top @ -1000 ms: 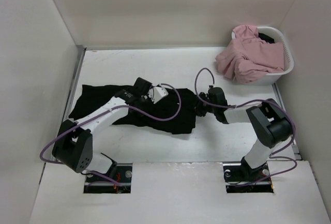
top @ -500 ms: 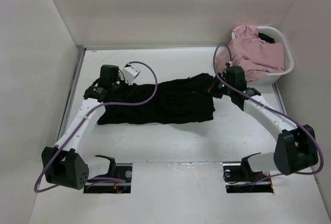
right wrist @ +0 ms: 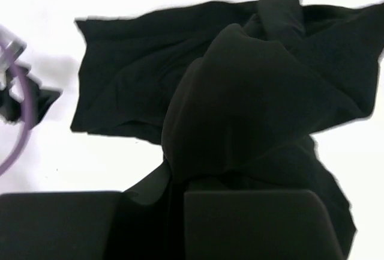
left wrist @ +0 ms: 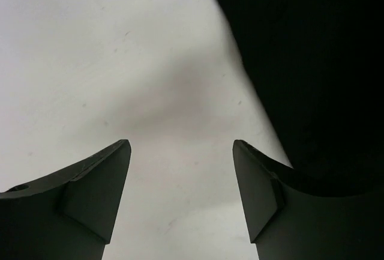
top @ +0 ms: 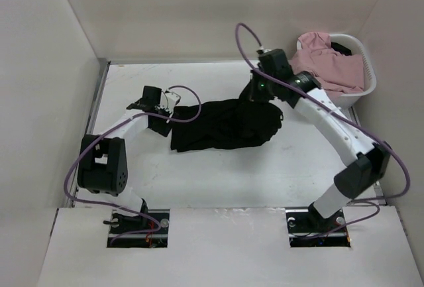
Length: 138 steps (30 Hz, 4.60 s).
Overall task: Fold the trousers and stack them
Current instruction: Fold the trousers
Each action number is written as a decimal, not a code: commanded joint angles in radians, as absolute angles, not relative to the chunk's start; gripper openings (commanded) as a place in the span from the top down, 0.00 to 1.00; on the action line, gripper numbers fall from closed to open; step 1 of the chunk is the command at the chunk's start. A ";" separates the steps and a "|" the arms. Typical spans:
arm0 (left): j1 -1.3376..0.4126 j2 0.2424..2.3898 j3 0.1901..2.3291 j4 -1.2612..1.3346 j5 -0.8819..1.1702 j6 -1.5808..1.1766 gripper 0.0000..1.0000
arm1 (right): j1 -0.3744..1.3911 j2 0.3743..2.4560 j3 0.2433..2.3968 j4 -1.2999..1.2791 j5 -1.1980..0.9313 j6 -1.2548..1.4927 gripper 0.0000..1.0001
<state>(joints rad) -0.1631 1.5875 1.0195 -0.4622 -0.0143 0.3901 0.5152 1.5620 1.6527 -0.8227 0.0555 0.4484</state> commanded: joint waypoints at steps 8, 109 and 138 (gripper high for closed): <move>-0.228 1.761 1.137 -0.324 0.089 0.296 0.41 | 0.718 1.971 1.994 -0.758 0.097 0.561 0.95; 0.137 1.773 1.307 -0.670 0.431 0.279 0.39 | 0.525 2.005 1.155 0.222 -0.368 0.942 0.03; -0.119 1.312 0.890 -0.615 0.379 0.316 0.41 | 0.320 1.269 0.518 0.081 -0.442 0.818 0.00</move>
